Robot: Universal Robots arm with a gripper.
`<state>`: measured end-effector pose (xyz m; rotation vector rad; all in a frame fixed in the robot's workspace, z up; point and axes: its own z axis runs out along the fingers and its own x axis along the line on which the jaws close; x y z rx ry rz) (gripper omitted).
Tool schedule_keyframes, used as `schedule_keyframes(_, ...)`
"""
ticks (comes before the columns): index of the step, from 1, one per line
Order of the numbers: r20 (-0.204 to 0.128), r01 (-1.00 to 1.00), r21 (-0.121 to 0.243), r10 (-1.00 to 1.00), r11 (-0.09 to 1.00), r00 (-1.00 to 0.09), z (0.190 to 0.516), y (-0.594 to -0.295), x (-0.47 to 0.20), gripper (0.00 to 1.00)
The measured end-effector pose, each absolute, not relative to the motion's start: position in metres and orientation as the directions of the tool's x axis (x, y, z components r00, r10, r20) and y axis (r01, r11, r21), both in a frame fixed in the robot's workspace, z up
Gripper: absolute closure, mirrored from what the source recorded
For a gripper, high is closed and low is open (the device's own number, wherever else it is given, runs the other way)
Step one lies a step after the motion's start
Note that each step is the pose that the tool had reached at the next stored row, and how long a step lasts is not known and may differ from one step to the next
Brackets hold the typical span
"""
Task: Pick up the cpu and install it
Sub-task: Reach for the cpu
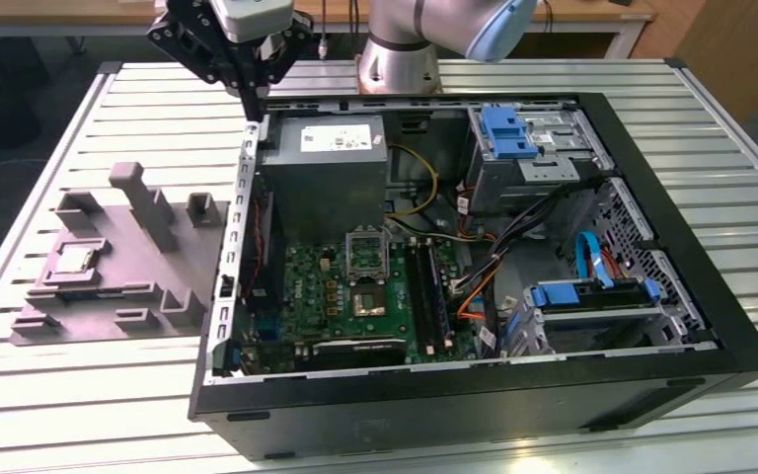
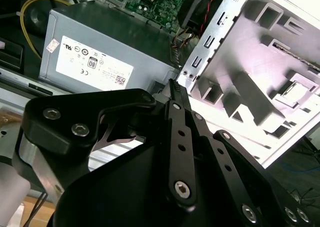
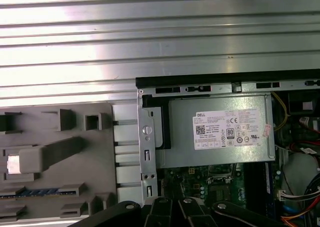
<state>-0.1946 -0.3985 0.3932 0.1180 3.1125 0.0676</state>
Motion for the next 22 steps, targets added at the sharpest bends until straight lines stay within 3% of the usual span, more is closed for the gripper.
schedule_keyframes(22,-0.024,0.075,0.044,0.076,0.996,-0.997,0.3931,-0.3985,-0.2024,0.89)
